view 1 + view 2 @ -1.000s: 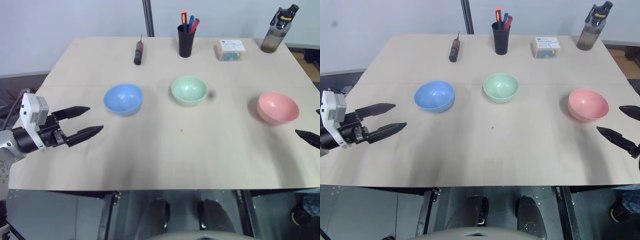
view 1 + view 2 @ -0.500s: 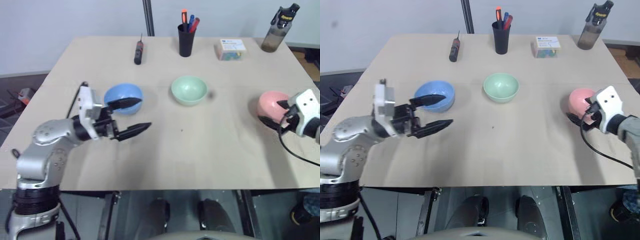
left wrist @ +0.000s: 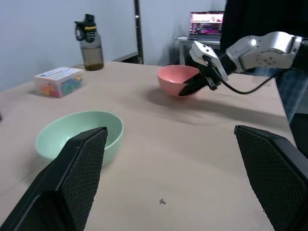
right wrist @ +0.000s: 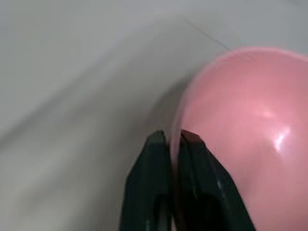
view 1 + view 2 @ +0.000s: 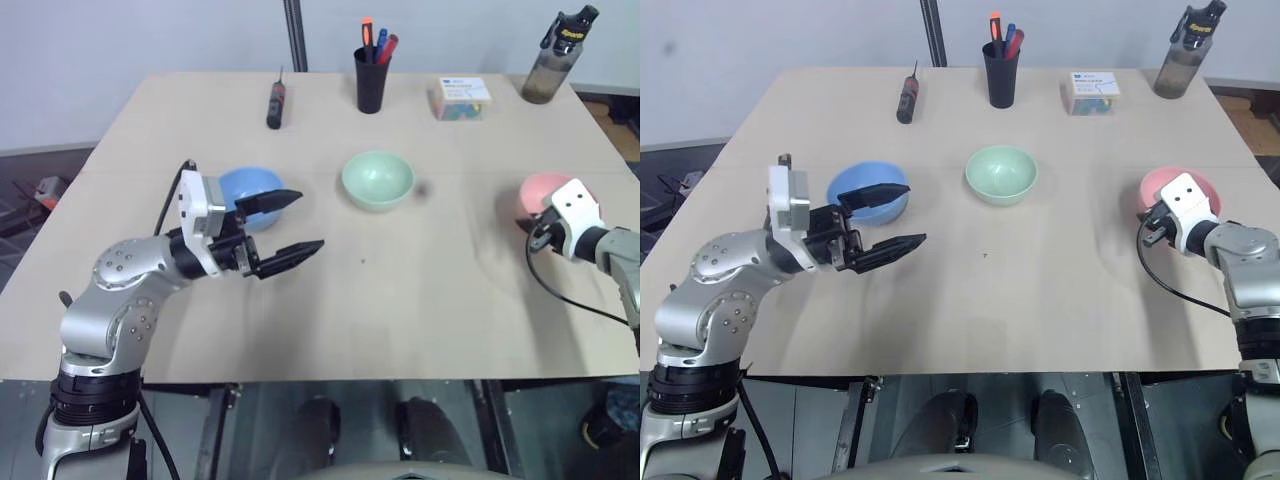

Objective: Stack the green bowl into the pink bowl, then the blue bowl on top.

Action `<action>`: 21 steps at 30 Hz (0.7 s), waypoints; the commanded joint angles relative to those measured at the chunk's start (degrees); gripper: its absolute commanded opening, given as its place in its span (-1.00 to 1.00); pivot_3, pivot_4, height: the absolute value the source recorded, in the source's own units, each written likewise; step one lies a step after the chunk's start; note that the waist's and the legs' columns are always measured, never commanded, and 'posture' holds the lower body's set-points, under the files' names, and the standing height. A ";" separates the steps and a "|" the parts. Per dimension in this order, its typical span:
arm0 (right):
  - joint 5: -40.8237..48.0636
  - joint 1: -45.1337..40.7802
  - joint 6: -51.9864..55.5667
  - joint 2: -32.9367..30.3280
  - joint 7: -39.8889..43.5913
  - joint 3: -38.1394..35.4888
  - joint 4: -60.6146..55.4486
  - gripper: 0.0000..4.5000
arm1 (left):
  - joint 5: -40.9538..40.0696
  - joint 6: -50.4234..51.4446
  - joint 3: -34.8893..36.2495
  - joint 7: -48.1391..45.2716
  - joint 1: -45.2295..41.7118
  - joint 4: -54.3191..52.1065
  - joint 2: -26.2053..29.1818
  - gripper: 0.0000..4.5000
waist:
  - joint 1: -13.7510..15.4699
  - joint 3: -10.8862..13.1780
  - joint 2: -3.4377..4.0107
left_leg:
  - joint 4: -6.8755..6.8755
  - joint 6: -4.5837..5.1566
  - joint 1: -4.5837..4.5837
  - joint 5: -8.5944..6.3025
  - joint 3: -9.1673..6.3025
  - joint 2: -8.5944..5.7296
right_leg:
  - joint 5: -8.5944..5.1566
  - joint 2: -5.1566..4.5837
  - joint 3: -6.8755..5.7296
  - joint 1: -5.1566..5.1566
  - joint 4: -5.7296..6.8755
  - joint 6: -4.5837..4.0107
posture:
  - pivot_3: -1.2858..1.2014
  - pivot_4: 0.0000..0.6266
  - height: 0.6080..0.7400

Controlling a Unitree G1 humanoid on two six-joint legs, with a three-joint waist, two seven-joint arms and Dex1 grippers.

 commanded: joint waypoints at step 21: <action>5.00 -3.67 19.14 14.96 6.86 23.89 -31.69 0.15 | 15.36 -2.76 -1.36 15.24 -1.51 1.72 -0.84 0.99 | -0.05 -0.05 -0.11 | 0.05 -0.06 -0.03 0.03 -0.18 -0.05 | 0.00 0.02 -0.13 -0.03 0.04 0.00 | 0.03 -0.52 1.00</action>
